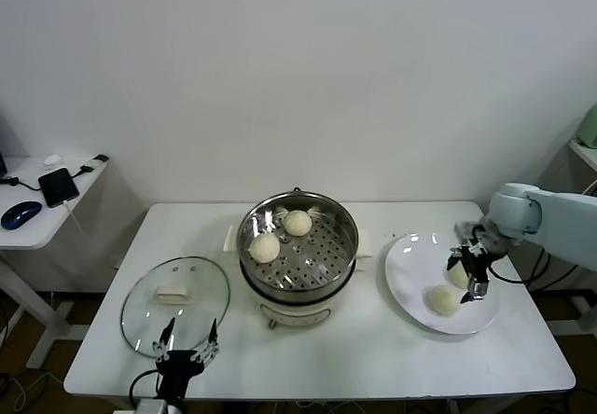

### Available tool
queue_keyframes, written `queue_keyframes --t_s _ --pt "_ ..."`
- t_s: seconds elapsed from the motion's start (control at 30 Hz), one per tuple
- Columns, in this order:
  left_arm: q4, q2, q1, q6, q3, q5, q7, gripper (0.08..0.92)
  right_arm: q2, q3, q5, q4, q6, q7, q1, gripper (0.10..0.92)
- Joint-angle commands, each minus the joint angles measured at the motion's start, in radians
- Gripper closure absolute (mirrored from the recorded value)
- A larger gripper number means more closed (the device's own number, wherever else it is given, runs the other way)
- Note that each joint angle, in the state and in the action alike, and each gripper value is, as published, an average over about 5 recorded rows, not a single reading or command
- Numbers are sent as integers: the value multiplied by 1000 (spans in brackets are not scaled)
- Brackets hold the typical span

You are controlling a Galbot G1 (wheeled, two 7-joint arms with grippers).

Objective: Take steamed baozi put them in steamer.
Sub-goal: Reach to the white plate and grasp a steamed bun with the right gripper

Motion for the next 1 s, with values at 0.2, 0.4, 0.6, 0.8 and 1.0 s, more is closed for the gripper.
queue_keyframes --t_s 0.2,0.4,0.6,0.8,1.0 --pt "7 -3 0 0 -2 4 0 177 -13 187 -70 -58 -24 40 -240 203" --pt "3 -3 0 1 -2 5 0 177 4 217 -85 -85 -23 66 -256 203" --pt "-3 -3 2 0 -2 4 0 177 15 221 -77 -91 -23 64 -253 203" --pt "-5 -5 5 -1 -2 4 0 177 18 221 -67 -89 -20 51 -252 211" --pt "-5 -5 6 0 -2 4 0 177 21 220 -67 -85 -13 39 -244 302"
